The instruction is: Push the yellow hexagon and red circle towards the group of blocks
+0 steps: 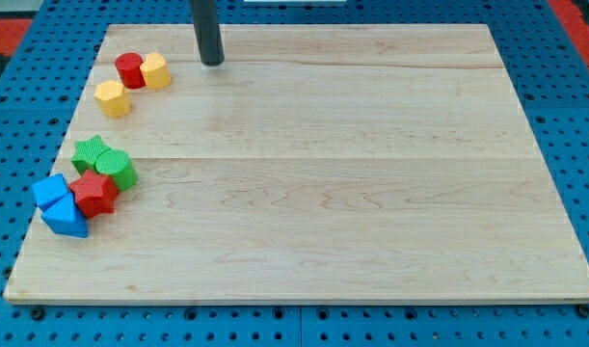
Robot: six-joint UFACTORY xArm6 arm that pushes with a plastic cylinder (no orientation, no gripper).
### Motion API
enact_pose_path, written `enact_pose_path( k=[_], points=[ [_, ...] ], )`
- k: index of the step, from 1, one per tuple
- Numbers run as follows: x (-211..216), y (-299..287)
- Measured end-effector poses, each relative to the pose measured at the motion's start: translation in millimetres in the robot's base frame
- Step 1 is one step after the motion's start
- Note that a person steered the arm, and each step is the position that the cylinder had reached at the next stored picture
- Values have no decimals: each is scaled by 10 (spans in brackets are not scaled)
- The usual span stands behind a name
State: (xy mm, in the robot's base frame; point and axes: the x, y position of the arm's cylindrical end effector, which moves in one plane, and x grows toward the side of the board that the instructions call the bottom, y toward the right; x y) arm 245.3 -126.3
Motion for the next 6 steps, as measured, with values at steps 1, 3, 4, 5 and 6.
enact_pose_path(
  k=[1, 3, 4, 5, 6],
  points=[
    [-46, -645],
    [528, -1142],
    [923, -1142],
    [1262, -1142],
    [1569, -1143]
  ],
)
